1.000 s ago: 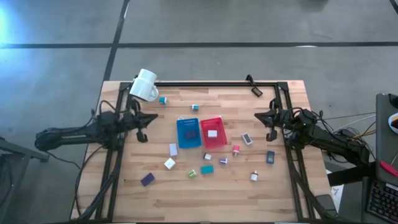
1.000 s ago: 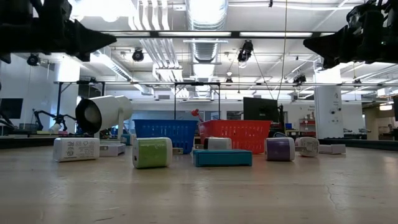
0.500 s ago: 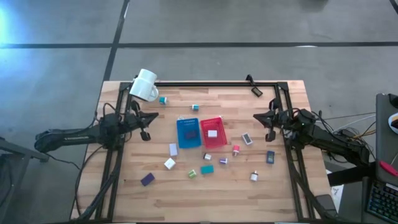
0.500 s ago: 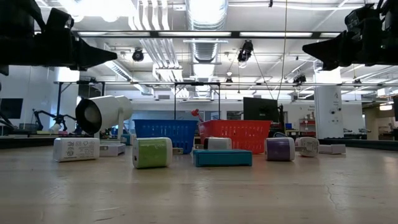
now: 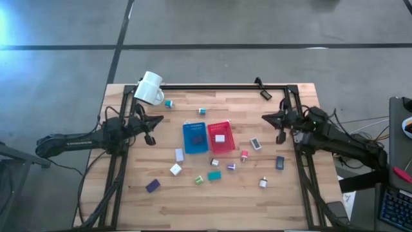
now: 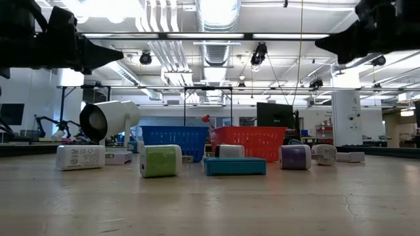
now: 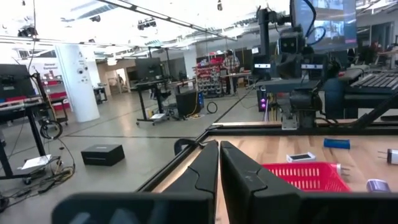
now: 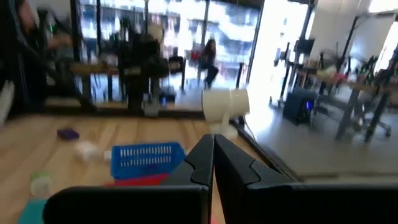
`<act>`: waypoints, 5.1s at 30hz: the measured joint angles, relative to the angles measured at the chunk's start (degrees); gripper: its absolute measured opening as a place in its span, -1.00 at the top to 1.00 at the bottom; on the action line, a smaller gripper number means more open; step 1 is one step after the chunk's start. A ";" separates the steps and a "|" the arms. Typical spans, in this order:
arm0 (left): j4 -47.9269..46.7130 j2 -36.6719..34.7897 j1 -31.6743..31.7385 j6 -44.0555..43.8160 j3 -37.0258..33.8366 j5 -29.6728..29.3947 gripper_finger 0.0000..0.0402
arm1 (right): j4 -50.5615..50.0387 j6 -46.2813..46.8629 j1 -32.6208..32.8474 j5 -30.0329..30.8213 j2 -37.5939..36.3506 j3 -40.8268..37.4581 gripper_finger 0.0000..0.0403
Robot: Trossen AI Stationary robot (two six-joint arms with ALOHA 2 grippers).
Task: Pick & Place Office items
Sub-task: Put the bottom pink charger adapter into the red bin
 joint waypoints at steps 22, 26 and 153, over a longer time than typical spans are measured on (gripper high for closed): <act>-0.02 0.00 0.00 -0.27 -0.02 0.00 0.88 | -30.56 11.17 12.17 3.00 37.86 28.13 0.96; -0.02 0.00 0.00 -0.33 -0.02 0.00 0.88 | -32.51 12.47 15.69 4.40 43.08 29.73 0.94; -2.64 0.55 -0.02 -1.50 -0.04 0.02 0.88 | -23.39 10.05 32.13 19.23 39.43 31.03 0.35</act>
